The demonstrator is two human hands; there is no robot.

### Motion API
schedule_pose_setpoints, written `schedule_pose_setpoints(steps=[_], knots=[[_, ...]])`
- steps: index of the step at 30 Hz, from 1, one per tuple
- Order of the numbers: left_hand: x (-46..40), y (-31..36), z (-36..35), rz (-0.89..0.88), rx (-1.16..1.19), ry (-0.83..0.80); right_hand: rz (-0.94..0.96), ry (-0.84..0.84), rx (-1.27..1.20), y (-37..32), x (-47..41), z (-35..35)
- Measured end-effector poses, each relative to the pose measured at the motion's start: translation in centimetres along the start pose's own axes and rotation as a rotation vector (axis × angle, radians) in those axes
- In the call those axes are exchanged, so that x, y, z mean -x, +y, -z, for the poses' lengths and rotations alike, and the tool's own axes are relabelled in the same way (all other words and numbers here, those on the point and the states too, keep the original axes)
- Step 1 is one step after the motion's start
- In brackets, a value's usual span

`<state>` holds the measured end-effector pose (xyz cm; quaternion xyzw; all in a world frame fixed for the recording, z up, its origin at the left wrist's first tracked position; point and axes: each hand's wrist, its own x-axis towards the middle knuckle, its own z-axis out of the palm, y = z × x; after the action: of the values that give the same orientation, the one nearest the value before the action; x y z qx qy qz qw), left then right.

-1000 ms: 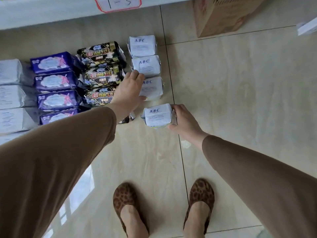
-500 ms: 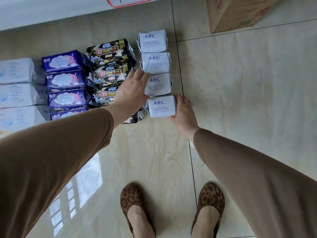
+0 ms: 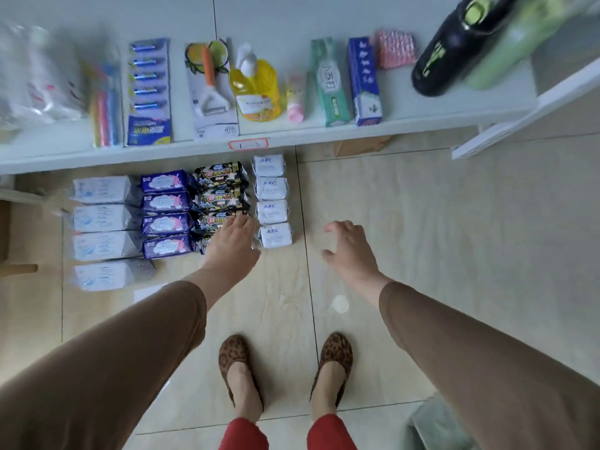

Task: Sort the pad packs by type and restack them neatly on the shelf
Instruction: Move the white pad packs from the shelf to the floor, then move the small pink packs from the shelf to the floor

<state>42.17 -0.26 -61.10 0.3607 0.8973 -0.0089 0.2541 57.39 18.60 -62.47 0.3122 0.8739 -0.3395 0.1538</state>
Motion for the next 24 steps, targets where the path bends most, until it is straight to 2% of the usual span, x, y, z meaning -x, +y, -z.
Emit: schedule_pose_setpoints(steps=[5, 13, 19, 24], knots=[[5.3, 6.7, 14.6, -0.015, 0.097, 0.098, 0.065, 0.048, -0.012, -6.7, 6.3, 15.8], [10.9, 15.7, 38.3, -0.131, 0.224, 0.400, 0.249, 0.289, -0.112, -16.8, 13.7, 39.2], [10.4, 17.6, 49.4, -0.200, 0.253, 0.569, 0.317, 0.377, -0.111, -21.6, 14.2, 49.4], [7.0, 17.2, 55.3, -0.213, 0.261, 0.603, 0.308, 0.440, -0.101, -23.9, 11.1, 55.0]])
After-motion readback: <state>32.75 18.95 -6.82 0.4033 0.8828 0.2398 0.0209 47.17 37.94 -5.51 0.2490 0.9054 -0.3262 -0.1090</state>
